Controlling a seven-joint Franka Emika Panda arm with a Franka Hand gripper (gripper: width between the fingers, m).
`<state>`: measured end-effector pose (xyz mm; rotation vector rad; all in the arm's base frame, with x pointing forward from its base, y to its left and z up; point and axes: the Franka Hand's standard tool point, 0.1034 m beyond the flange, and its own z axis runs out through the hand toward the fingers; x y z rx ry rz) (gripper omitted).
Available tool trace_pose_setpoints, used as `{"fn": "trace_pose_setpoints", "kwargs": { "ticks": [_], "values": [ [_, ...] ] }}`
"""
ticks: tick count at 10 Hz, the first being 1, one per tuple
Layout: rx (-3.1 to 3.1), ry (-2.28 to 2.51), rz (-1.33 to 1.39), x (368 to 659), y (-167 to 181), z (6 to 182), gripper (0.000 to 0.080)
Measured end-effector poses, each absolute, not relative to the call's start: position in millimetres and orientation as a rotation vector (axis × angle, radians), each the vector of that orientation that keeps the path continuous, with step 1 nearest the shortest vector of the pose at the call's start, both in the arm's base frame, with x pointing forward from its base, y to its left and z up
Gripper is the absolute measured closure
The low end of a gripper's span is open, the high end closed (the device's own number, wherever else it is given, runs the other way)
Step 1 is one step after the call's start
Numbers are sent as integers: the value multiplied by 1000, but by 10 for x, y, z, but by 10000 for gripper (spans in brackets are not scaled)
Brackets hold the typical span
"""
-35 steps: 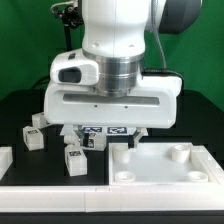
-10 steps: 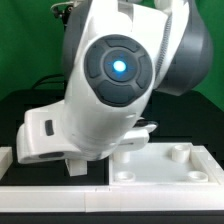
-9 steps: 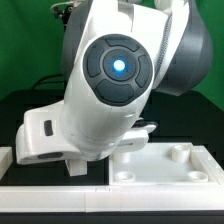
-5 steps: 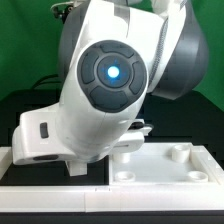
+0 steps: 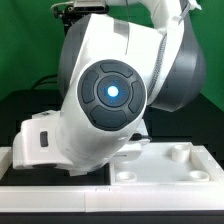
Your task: Assemble one leg
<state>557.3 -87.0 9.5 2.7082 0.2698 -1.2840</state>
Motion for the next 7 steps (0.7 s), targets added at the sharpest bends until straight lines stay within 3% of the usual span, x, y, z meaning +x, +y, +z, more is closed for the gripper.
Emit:
{"fn": "trace_pose_setpoints", "kwargs": {
  "ticks": [2,4,5,6,7],
  "values": [
    [2713,276,-1280,5582,-878,93,151],
    [2713,276,-1280,5582,-878,93,408],
    [2713,276,-1280,5582,-878,93,408],
    [2713,276,-1279,5583,-878,93,514],
    [2713,275,-1279,5586,-882,100,514]
  ]
}}
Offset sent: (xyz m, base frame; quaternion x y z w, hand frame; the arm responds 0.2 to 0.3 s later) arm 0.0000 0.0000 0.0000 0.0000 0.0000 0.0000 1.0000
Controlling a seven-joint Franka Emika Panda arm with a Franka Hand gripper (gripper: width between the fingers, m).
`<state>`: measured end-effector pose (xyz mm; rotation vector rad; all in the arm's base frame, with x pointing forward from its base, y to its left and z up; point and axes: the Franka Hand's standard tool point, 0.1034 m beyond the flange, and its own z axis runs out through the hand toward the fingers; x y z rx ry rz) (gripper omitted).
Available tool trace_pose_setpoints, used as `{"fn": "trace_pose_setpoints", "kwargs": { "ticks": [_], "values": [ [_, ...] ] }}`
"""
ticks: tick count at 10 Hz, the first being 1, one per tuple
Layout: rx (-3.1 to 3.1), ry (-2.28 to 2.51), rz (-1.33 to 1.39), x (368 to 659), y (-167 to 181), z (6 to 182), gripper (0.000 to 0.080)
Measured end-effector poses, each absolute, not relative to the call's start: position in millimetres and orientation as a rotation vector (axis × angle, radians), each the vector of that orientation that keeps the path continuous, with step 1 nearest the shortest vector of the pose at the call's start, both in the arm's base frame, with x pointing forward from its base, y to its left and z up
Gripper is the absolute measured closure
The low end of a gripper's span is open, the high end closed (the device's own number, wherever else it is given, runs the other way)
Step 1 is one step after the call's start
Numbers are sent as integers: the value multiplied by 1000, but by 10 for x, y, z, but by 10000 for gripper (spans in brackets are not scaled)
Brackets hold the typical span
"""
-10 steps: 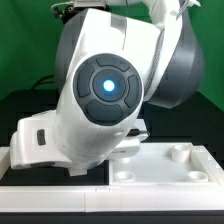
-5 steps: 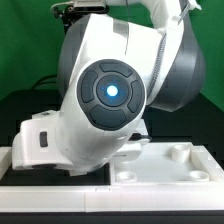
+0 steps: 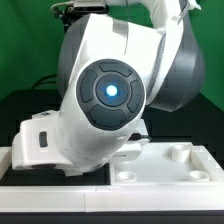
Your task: Assemble one leg
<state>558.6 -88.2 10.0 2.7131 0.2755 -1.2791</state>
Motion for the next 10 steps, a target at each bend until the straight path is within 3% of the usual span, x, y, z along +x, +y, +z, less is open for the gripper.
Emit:
{"fn": "trace_pose_setpoints", "kwargs": {
  "ticks": [1,4,5,6,10],
  "values": [
    [2725,279,-1259,5640,-897,186,514],
    [2818,288,-1076,5804,-687,719,514],
    [2896,249,-869,5924,-480,988,514],
    [2912,189,-806,5857,-323,1149,514],
    [3006,210,-382,6013,-247,1093,514]
  ]
}}
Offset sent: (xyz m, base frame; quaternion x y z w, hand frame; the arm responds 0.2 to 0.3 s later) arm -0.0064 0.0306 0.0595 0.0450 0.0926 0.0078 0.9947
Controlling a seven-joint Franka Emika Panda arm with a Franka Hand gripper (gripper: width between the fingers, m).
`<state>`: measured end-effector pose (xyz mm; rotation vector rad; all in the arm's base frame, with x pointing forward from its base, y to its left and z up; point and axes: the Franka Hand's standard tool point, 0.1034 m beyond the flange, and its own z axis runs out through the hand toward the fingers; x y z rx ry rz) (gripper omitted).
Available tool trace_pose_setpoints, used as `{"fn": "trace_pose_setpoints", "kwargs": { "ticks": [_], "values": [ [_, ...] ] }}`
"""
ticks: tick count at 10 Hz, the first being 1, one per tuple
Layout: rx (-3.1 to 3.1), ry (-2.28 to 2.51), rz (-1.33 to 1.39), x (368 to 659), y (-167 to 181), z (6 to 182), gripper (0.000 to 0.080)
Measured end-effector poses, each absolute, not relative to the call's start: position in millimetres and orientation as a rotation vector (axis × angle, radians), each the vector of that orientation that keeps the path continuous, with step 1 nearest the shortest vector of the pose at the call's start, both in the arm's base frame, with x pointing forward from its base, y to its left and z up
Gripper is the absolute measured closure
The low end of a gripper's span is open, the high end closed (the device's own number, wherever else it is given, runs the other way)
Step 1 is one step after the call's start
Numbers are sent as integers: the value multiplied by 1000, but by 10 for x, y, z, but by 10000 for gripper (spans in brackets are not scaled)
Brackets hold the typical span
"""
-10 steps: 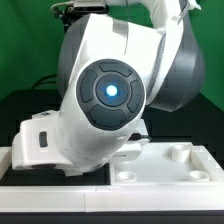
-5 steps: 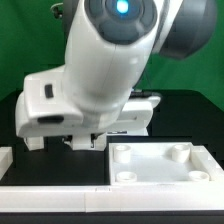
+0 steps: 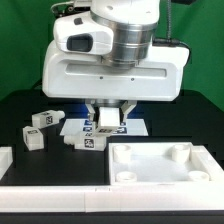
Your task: Assemble one leg
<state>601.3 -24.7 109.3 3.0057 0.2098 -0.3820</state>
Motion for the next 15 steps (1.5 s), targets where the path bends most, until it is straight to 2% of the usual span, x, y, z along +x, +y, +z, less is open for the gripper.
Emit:
{"fn": "trace_pose_setpoints", "kwargs": {
  "ticks": [1,2,3,5,7,9,10,12,15],
  "values": [
    [3067,-25,-361,5907,-69,1071,514],
    [3123,-85,-298,5898,94,1120,514],
    [3170,-152,-172,5927,269,1161,512],
    [3166,-182,106,5886,632,1096,512],
    [3159,-171,285,5940,626,1079,512],
    [3113,-107,588,5996,690,1088,512],
    [3098,-79,638,6028,666,1104,512],
    [3066,-68,812,6165,751,1224,512],
    [3070,-63,798,6148,775,1185,512]
  ]
}}
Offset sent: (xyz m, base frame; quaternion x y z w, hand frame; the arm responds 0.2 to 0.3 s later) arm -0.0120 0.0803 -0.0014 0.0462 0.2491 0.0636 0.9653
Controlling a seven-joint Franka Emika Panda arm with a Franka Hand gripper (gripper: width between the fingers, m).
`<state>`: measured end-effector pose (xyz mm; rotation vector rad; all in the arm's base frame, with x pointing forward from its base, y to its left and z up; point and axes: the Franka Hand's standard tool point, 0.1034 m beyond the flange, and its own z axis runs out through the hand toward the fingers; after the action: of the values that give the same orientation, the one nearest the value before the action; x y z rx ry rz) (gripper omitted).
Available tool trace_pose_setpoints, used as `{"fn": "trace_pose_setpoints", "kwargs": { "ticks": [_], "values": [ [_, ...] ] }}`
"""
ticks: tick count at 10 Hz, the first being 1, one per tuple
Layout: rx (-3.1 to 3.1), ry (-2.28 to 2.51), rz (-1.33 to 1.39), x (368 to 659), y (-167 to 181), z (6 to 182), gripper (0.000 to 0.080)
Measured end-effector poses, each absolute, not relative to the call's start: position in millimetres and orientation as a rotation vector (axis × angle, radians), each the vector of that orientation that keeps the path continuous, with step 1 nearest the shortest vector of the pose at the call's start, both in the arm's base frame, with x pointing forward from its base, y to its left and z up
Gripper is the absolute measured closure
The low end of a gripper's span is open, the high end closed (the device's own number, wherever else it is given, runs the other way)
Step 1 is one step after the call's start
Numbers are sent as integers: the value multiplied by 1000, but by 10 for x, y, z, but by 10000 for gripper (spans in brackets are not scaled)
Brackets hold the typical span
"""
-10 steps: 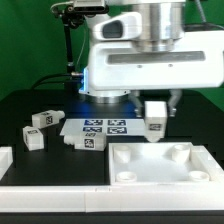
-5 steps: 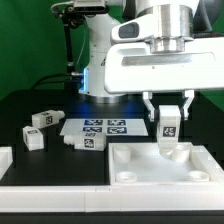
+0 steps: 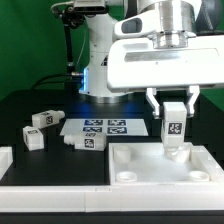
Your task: Assemble one leg
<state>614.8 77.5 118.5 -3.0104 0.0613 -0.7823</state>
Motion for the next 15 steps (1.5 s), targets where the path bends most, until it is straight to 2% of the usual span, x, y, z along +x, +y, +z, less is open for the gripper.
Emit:
{"fn": "trace_pose_setpoints", "kwargs": {
  "ticks": [3,6,9,15],
  "values": [
    [-3006,-37,-826,6205,1081,1073,512],
    [-3014,-58,-818,6233,1142,973,512],
    [-3016,-66,-836,6334,1088,972,512],
    [-2976,-75,-937,6365,1230,973,512]
  ]
}}
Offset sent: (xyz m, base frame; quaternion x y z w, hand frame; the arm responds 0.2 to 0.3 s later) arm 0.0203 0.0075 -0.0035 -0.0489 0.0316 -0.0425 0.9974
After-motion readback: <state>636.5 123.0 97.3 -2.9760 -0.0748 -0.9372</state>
